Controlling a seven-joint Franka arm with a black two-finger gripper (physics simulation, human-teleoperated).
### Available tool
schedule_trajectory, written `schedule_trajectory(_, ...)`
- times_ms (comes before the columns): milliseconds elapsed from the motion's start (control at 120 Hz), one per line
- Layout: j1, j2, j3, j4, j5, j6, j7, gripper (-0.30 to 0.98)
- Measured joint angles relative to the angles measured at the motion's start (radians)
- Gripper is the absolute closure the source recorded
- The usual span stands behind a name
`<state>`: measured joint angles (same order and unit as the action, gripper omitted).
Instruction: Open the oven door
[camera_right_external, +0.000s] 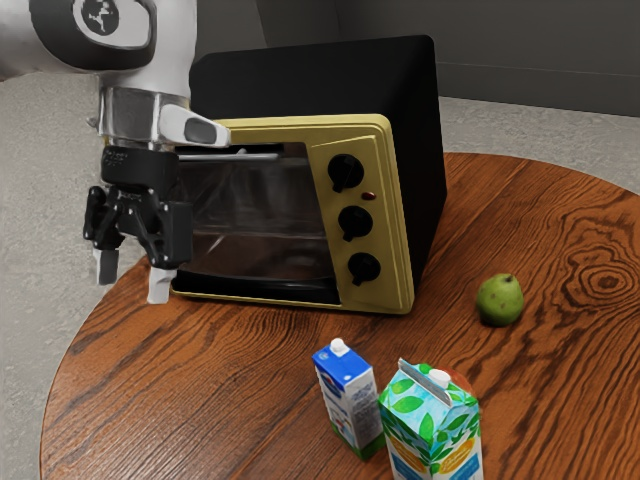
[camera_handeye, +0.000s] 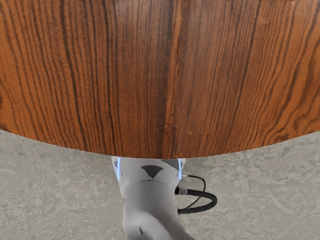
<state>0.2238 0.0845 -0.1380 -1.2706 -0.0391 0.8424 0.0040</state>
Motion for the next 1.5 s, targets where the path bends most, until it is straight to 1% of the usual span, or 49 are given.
schedule_trajectory(50, 0.029, 0.003, -0.002, -0.025, -0.006, 0.126, 0.001, 0.00)
schedule_trajectory(108, 0.041, 0.004, -0.003, -0.036, -0.011, 0.238, 0.002, 0.00)
schedule_trajectory(208, 0.030, 0.003, -0.004, -0.040, -0.017, 0.370, 0.004, 0.00)
schedule_trajectory(233, 0.025, -0.014, 0.001, -0.027, -0.021, 0.394, 0.014, 0.00)
schedule_trajectory(300, -0.030, -0.125, 0.080, 0.071, -0.037, 0.446, 0.131, 0.00)
schedule_trajectory(317, -0.037, -0.131, 0.092, 0.083, -0.027, 0.458, 0.169, 0.00)
schedule_trajectory(358, -0.038, -0.124, 0.110, 0.117, 0.023, 0.484, 0.259, 0.00)
schedule_trajectory(383, -0.039, -0.129, 0.129, 0.114, 0.035, 0.509, 0.312, 0.00)
schedule_trajectory(400, -0.045, -0.144, 0.150, 0.086, 0.032, 0.532, 0.349, 0.00)
schedule_trajectory(425, -0.054, -0.202, 0.188, -0.021, 0.019, 0.586, 0.405, 0.00)
schedule_trajectory(492, 0.008, -0.345, 0.258, -0.303, -0.012, 0.757, 0.550, 0.00)
schedule_trajectory(517, 0.020, -0.376, 0.277, -0.389, -0.020, 0.825, 0.601, 0.00)
schedule_trajectory(550, 0.025, -0.395, 0.292, -0.460, -0.029, 0.908, 0.667, 0.00)
schedule_trajectory(600, 0.019, -0.394, 0.303, -0.508, -0.043, 1.019, 0.764, 0.00)
schedule_trajectory(650, 0.015, -0.374, 0.306, -0.519, -0.057, 1.107, 0.854, 0.00)
schedule_trajectory(767, 0.011, -0.303, 0.296, -0.467, -0.101, 1.245, 1.035, 0.00)
schedule_trajectory(858, 0.008, -0.291, 0.273, -0.460, -0.116, 1.308, 1.152, 0.00)
schedule_trajectory(950, 0.007, -0.289, 0.255, -0.471, -0.115, 1.348, 1.254, 0.00)
schedule_trajectory(1100, 0.008, -0.340, 0.251, -0.554, -0.110, 1.385, 1.392, 0.00)
schedule_trajectory(1208, 0.009, -0.324, 0.252, -0.562, -0.109, 1.400, 1.473, 0.00)
schedule_trajectory(1342, 0.009, -0.293, 0.253, -0.534, -0.108, 1.383, 1.552, 0.00)
schedule_trajectory(1500, 0.010, -0.293, 0.253, -0.495, -0.099, 1.305, 1.627, 0.00)
